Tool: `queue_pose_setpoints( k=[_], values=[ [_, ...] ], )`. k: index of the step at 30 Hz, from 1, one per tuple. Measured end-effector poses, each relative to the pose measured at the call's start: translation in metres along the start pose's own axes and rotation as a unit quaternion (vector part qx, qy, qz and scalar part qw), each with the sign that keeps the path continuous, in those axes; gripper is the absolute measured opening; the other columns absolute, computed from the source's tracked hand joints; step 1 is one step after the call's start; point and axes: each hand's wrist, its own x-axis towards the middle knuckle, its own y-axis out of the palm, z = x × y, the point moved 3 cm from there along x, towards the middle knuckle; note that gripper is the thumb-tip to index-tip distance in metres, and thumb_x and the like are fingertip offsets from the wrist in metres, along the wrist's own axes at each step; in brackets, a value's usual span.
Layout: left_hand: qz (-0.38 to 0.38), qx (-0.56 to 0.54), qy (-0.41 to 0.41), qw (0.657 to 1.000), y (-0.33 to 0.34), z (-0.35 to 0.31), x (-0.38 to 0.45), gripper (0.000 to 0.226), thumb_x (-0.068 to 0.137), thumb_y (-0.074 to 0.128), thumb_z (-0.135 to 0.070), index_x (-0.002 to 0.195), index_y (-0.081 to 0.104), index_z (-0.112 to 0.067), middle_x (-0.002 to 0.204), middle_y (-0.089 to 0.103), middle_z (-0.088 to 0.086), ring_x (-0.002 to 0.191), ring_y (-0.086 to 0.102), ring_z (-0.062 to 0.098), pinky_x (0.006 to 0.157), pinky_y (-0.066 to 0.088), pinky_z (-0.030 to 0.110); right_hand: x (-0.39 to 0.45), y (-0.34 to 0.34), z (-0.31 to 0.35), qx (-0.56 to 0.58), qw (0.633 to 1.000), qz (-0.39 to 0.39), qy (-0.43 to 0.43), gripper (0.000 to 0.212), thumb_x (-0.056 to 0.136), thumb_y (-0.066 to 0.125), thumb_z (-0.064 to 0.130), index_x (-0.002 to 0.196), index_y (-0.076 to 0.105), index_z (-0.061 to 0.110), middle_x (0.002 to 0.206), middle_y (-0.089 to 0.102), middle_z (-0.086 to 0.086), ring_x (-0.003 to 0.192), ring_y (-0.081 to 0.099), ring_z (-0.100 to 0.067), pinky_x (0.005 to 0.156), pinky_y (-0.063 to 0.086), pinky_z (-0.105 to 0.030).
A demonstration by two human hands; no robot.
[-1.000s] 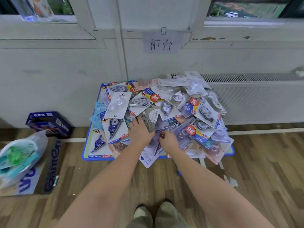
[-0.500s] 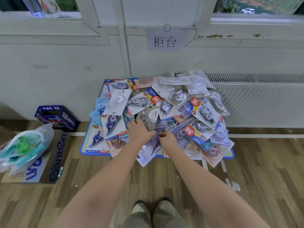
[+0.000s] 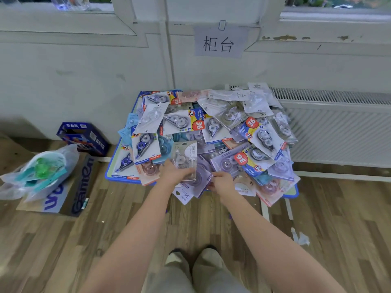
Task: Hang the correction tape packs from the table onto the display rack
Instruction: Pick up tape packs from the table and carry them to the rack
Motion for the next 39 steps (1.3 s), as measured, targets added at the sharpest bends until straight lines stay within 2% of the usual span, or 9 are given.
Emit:
queue_pose_setpoints(
  k=[5, 13, 16, 19, 24, 29, 33, 37, 39],
  values=[
    [0.006, -0.107, 0.017, 0.994, -0.013, 0.021, -0.006, 0.088, 0.075, 0.082, -0.025, 0.143, 0.03, -0.006, 0.138, 0.046, 0.003, 0.125, 0.049, 0.024, 0.101, 0.04, 0.032, -0.01, -0.01, -0.013, 0.055, 0.998, -0.024, 0.025, 0.018, 0.09, 0.047, -0.011, 0.103, 0.059, -0.004, 0.085, 0.063, -0.016, 0.071, 0.062, -0.023, 0.055, 0.056, -0.023],
    [0.023, -0.2, 0.038, 0.979, -0.051, 0.065, -0.035, 0.074, 0.085, 0.071, -0.034, 0.143, 0.031, -0.011, 0.136, 0.05, 0.003, 0.113, 0.054, 0.019, 0.092, 0.041, 0.028, -0.07, -0.001, -0.045, 0.197, 0.976, -0.084, 0.036, 0.02, 0.093, 0.045, -0.01, 0.08, 0.053, 0.004, 0.088, 0.058, -0.015, 0.073, 0.057, -0.021, 0.067, 0.052, -0.028],
    [0.013, -0.225, 0.044, 0.973, -0.066, 0.08, -0.051, 0.067, 0.085, 0.072, -0.028, 0.138, 0.037, -0.006, 0.128, 0.052, 0.002, 0.105, 0.051, 0.014, 0.088, 0.038, 0.025, -0.093, 0.007, -0.063, 0.267, 0.957, -0.104, 0.041, 0.013, 0.095, 0.043, -0.008, 0.103, 0.054, -0.006, 0.102, 0.059, -0.019, 0.084, 0.06, -0.026, 0.075, 0.05, -0.032],
    [0.02, -0.231, 0.054, 0.971, -0.075, 0.091, -0.064, 0.058, 0.086, 0.07, -0.021, 0.135, 0.042, -0.006, 0.126, 0.055, 0.003, 0.103, 0.052, 0.012, 0.087, 0.039, 0.023, -0.114, 0.016, -0.073, 0.326, 0.94, -0.094, 0.029, 0.026, 0.096, 0.044, -0.005, 0.122, 0.05, -0.008, 0.112, 0.06, -0.022, 0.097, 0.06, -0.027, 0.067, 0.051, -0.025],
    [0.053, -0.226, 0.076, 0.97, -0.082, 0.098, -0.075, 0.051, 0.088, 0.069, -0.023, 0.132, 0.046, -0.011, 0.129, 0.059, 0.006, 0.115, 0.057, 0.02, 0.103, 0.042, 0.035, -0.146, 0.034, -0.064, 0.401, 0.913, -0.062, -0.034, 0.017, 0.095, 0.046, -0.007, 0.111, 0.053, -0.004, 0.091, 0.063, -0.017, 0.079, 0.066, -0.021, 0.059, 0.057, -0.022],
    [0.065, -0.252, 0.106, 0.96, -0.086, 0.088, -0.09, 0.051, 0.087, 0.07, -0.026, 0.131, 0.047, -0.013, 0.123, 0.061, 0.003, 0.113, 0.058, 0.02, 0.104, 0.043, 0.039, -0.172, 0.052, -0.046, 0.366, 0.925, -0.014, -0.098, 0.014, 0.095, 0.047, -0.006, 0.09, 0.058, 0.002, 0.076, 0.071, -0.008, 0.074, 0.069, -0.017, 0.07, 0.057, -0.026],
    [0.067, -0.271, 0.133, 0.951, -0.089, 0.076, -0.103, 0.052, 0.083, 0.074, -0.019, 0.126, 0.045, -0.015, 0.115, 0.061, 0.0, 0.098, 0.06, 0.011, 0.083, 0.048, 0.023, -0.181, 0.065, -0.032, 0.329, 0.936, 0.011, -0.126, 0.012, 0.094, 0.048, -0.006, 0.092, 0.056, 0.003, 0.078, 0.069, -0.009, 0.072, 0.069, -0.016, 0.067, 0.057, -0.024],
    [0.078, -0.28, 0.163, 0.943, -0.091, 0.066, -0.103, 0.065, 0.082, 0.074, -0.012, 0.138, 0.041, -0.012, 0.125, 0.061, 0.001, 0.108, 0.06, 0.013, 0.095, 0.049, 0.032, -0.185, 0.062, -0.022, 0.271, 0.951, 0.037, -0.143, 0.013, 0.09, 0.052, -0.008, 0.097, 0.054, 0.003, 0.092, 0.062, -0.014, 0.079, 0.067, -0.022, 0.073, 0.058, -0.027],
    [0.094, -0.268, 0.183, 0.941, -0.089, 0.057, -0.103, 0.056, 0.083, 0.073, -0.011, 0.131, 0.045, -0.013, 0.117, 0.063, -0.001, 0.102, 0.062, 0.009, 0.085, 0.052, 0.025, -0.189, 0.056, -0.015, 0.228, 0.961, 0.063, -0.146, 0.02, 0.089, 0.055, -0.006, 0.106, 0.055, 0.005, 0.1, 0.064, -0.012, 0.085, 0.068, -0.023, 0.075, 0.059, -0.032]
  ],
)
